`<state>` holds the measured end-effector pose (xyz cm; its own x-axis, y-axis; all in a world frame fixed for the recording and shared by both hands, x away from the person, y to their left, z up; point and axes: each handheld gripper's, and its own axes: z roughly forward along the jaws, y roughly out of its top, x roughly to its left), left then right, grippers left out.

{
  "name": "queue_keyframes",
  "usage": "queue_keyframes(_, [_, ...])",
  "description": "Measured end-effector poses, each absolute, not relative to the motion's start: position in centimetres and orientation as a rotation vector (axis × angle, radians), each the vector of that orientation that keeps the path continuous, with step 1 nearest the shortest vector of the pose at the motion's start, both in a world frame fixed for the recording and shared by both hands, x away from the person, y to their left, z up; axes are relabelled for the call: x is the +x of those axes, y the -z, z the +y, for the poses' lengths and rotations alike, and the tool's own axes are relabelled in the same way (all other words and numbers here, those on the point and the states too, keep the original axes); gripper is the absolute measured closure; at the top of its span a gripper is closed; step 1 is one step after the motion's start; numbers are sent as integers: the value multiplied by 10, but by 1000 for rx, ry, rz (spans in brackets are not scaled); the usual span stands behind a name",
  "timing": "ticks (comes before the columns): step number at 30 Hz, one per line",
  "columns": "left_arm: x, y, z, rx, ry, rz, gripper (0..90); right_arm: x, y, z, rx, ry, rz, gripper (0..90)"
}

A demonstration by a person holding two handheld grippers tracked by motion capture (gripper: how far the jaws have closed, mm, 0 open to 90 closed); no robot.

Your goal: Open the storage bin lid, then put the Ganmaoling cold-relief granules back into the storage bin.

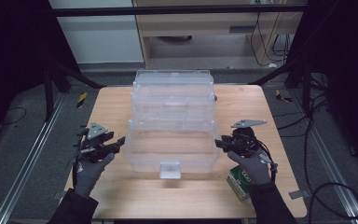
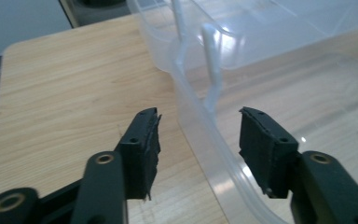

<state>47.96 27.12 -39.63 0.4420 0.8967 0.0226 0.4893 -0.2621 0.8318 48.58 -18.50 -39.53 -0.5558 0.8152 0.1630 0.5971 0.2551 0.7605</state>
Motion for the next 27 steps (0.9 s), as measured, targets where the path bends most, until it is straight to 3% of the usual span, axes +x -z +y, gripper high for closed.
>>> queue_keyframes(9, [481, 397, 290, 1816, -669, 1212, 392, 474, 379, -194, 1266, -1189, 2233, 463])
queue_keyframes(27, [489, 407, 309, 1793, -699, 1283, 363, 453, 363, -216, 1419, -953, 2273, 336])
